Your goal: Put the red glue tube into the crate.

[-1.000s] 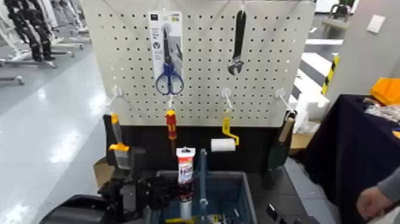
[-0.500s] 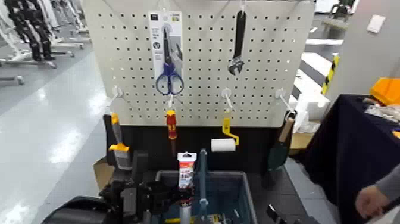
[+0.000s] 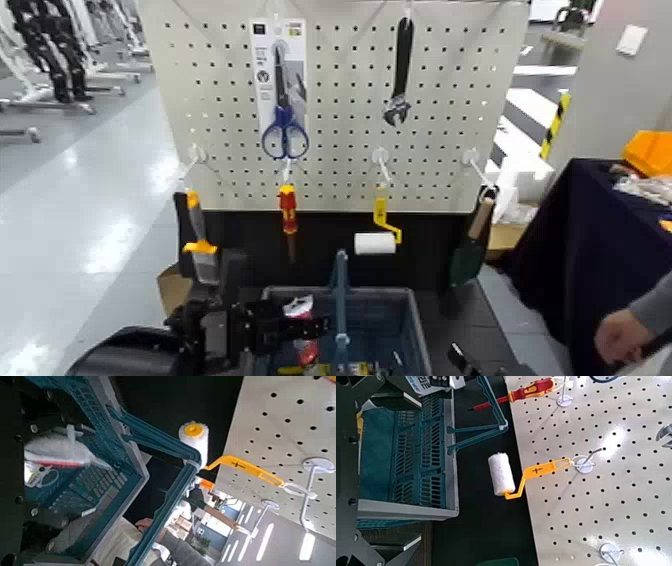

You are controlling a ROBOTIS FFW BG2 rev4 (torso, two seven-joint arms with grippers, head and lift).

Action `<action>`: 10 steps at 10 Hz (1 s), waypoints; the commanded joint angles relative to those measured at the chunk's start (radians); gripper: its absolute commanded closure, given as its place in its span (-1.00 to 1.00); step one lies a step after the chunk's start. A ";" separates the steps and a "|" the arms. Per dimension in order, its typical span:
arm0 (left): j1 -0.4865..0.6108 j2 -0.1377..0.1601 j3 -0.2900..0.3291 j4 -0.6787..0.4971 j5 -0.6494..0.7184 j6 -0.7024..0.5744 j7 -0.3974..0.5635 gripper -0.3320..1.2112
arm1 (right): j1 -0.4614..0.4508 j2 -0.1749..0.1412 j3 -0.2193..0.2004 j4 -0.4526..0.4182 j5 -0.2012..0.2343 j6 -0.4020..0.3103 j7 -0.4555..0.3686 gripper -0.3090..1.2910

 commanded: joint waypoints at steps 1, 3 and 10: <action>0.001 -0.001 0.013 -0.051 -0.026 -0.009 0.008 -0.61 | 0.001 -0.001 0.000 0.000 -0.001 0.000 0.000 -0.44; 0.009 -0.002 0.030 -0.134 -0.060 -0.023 0.039 -0.63 | 0.001 -0.003 0.000 -0.002 -0.004 0.000 -0.002 -0.44; 0.214 -0.025 0.081 -0.458 -0.150 -0.127 0.329 -0.63 | 0.008 -0.006 -0.001 -0.006 -0.001 -0.008 -0.005 -0.44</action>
